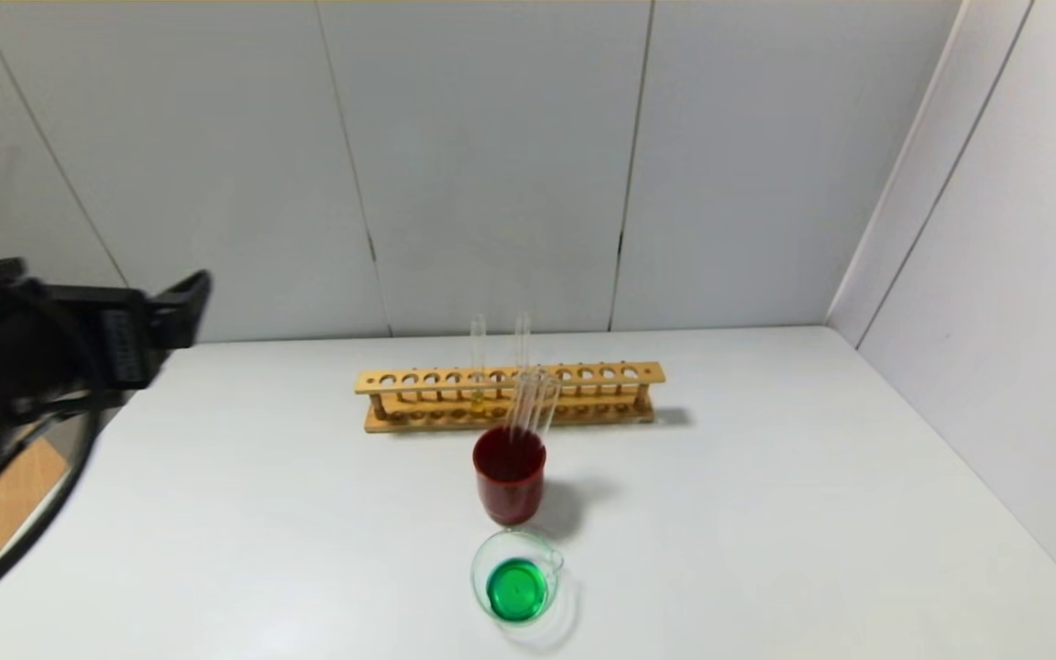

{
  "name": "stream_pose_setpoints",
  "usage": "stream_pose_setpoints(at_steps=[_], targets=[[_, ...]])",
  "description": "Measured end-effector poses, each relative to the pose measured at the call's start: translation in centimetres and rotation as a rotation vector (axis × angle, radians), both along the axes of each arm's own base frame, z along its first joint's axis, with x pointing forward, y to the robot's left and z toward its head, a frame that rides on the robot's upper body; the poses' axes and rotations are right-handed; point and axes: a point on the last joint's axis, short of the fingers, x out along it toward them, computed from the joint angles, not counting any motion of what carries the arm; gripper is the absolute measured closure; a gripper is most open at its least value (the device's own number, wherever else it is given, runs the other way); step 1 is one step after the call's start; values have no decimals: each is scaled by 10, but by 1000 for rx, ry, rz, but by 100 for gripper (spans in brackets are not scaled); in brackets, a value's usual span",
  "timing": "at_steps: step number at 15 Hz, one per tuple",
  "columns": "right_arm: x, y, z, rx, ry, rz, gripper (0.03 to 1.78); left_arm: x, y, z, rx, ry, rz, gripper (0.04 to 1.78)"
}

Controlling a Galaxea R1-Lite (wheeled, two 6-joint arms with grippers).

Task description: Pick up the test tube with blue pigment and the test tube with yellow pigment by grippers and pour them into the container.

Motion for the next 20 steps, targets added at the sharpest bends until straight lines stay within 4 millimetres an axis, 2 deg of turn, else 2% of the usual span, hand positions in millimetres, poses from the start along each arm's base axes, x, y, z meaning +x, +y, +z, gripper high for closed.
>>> stream_pose_setpoints(at_steps=[3,5,8,10,13,18,20], targets=[[0,0,0,0,0,0,6,-66,60,-3,-17,-61,167,7],[0,0,0,0,0,0,6,-110,87,-16,-11,-77,324,7],[0,0,0,0,0,0,6,-160,99,-43,-6,-101,495,7],[0,0,0,0,0,0,6,-181,99,-58,-16,-160,516,7],[0,0,0,0,0,0,6,-200,95,-86,-42,-266,404,7],[0,0,0,0,0,0,6,-184,88,-138,-29,-360,62,7],[0,0,0,0,0,0,6,-177,84,-155,-43,-308,-100,7]])
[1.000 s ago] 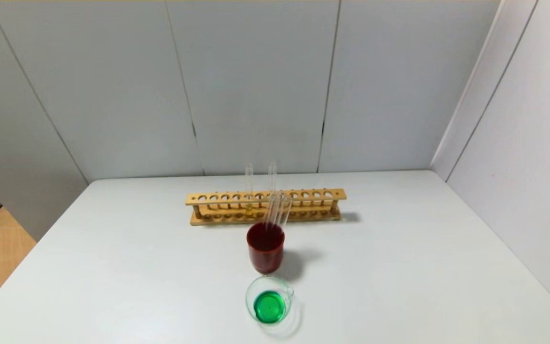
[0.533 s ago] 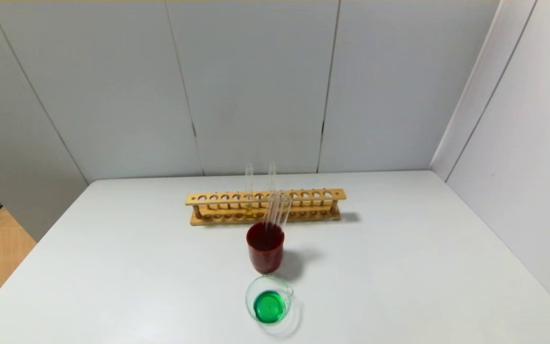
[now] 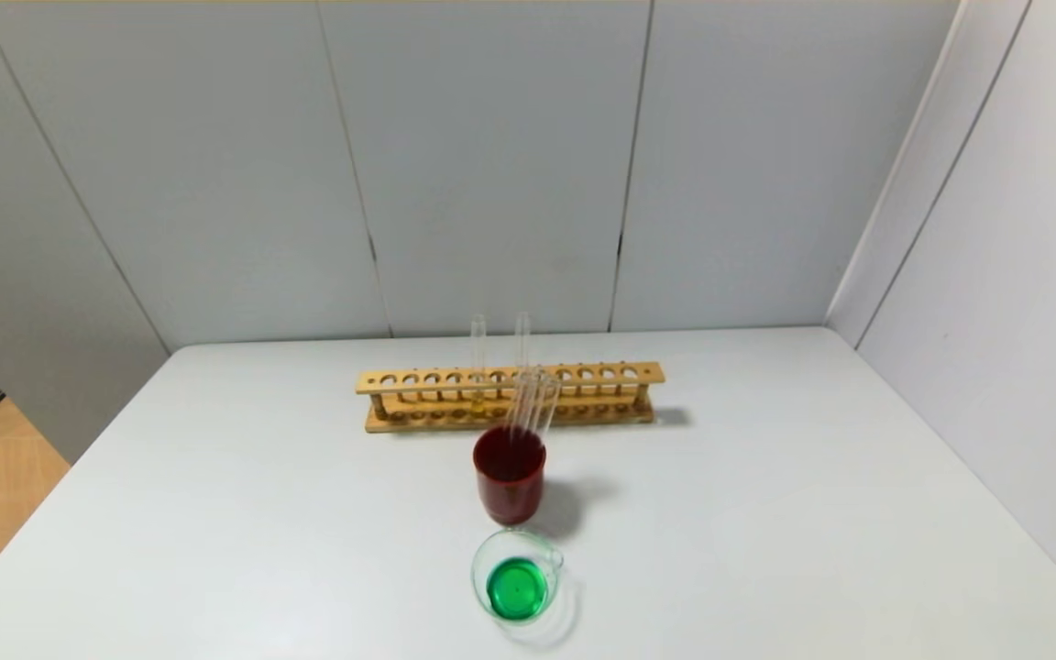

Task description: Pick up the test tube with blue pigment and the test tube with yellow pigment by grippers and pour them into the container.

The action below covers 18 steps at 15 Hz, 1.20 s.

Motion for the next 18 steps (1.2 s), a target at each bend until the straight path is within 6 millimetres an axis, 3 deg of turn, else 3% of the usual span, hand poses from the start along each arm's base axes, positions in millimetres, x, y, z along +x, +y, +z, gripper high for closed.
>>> stream_pose_setpoints(at_steps=[6,18], targets=[[0,0,0,0,0,0,6,6,-3,-34,19,298,-119,7],[0,0,0,0,0,0,6,6,-3,-34,-59,296,-131,7]])
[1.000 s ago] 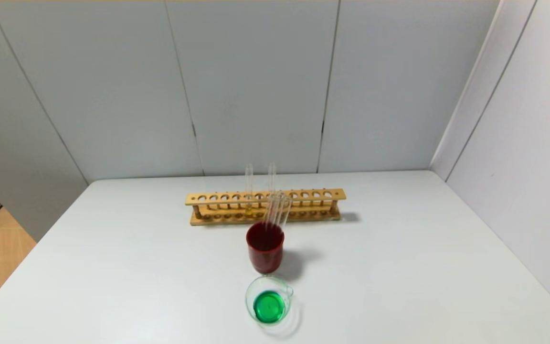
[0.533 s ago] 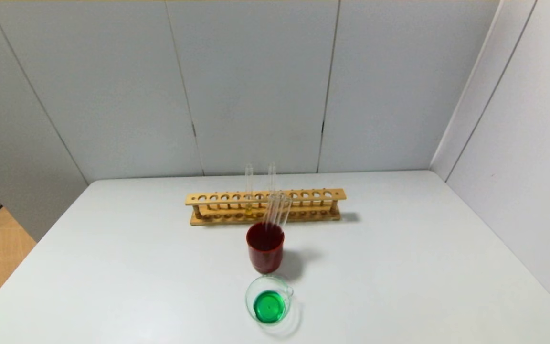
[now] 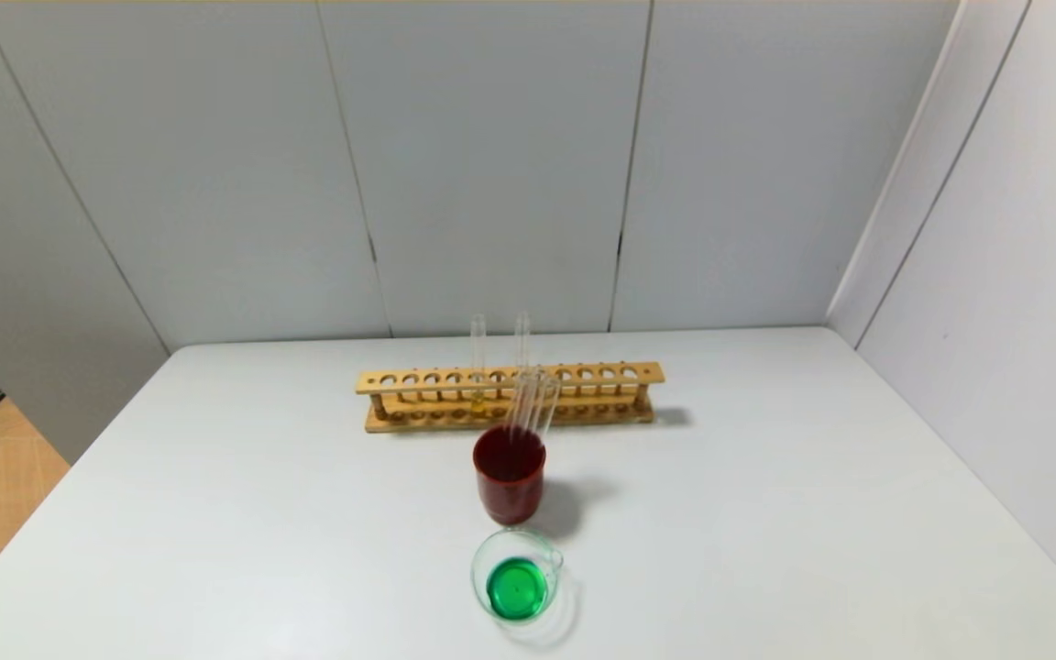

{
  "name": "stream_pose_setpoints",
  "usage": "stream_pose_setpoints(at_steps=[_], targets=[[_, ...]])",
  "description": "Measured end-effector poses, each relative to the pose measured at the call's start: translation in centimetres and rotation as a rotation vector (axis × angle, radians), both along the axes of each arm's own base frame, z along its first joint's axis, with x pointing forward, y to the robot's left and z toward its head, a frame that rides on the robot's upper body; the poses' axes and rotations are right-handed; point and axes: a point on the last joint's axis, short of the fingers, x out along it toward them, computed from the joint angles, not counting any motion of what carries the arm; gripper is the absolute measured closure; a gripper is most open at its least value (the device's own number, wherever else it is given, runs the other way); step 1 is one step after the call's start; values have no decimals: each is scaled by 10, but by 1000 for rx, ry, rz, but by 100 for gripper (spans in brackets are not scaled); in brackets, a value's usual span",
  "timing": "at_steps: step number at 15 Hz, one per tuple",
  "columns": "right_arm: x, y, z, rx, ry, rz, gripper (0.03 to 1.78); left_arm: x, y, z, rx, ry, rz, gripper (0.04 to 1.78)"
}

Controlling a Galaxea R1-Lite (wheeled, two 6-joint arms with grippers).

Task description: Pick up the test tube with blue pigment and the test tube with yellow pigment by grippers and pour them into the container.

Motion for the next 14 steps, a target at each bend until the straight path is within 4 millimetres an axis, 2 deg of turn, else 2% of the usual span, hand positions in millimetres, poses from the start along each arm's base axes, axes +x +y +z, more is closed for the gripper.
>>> stream_pose_setpoints(at_steps=[14], targets=[[0,0,0,3,3,0,6,0,0,0,-1,0,0,7]])
